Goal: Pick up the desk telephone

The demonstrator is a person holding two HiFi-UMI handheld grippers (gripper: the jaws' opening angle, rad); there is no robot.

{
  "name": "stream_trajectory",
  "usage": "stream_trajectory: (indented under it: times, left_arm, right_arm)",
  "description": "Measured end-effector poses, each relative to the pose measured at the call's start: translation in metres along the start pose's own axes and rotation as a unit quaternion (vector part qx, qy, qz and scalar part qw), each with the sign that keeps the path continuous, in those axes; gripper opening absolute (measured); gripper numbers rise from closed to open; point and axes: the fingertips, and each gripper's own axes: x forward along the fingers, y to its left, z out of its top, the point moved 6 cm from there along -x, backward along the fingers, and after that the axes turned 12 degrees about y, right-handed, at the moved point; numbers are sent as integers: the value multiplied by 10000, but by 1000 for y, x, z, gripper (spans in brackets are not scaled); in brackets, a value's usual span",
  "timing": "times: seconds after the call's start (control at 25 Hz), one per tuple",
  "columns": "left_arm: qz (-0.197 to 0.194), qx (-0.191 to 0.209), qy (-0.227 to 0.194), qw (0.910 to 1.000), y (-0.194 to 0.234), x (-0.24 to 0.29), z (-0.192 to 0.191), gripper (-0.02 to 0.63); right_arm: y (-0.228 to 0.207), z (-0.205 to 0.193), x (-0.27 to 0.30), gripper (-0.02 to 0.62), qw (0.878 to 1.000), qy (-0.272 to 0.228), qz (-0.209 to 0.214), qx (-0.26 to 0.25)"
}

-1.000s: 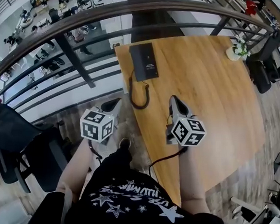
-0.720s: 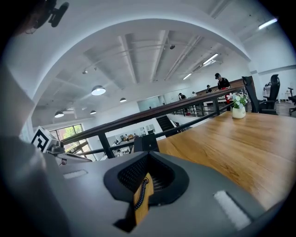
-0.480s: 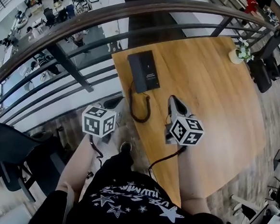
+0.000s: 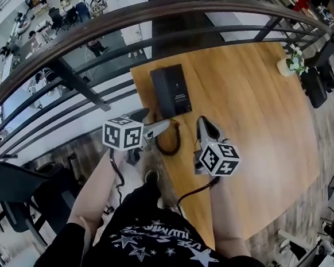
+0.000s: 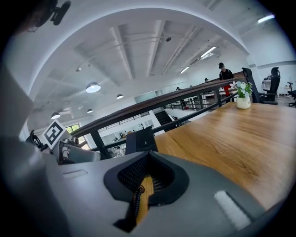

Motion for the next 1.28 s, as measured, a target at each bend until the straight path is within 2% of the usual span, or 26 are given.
stream_trajectory:
  times: [0.16,0.32,0.76,1.2,1.28]
  left_arm:
    - [-331,-352,89,9988,13,17,16,407]
    - [-381,-571,167,9975,29,31,27,407]
    - [-372,-519,339,9974,51,64,56,407]
    - [-465,-490,536,9963,51,91,61,398]
    - [-378,-453,573,9966,51,95,63,396]
  right_arm:
    - [-3,1,7,2,10000,46,-11,78]
    - [-4,-2,10,2,9999,86,-34,136]
    - [-3,-5,10,2,9996,165,-132,199]
    - [-10,-7,9,2,9991,142,-211,346]
    - [-11,-8,9,2,9990,133,-218,363]
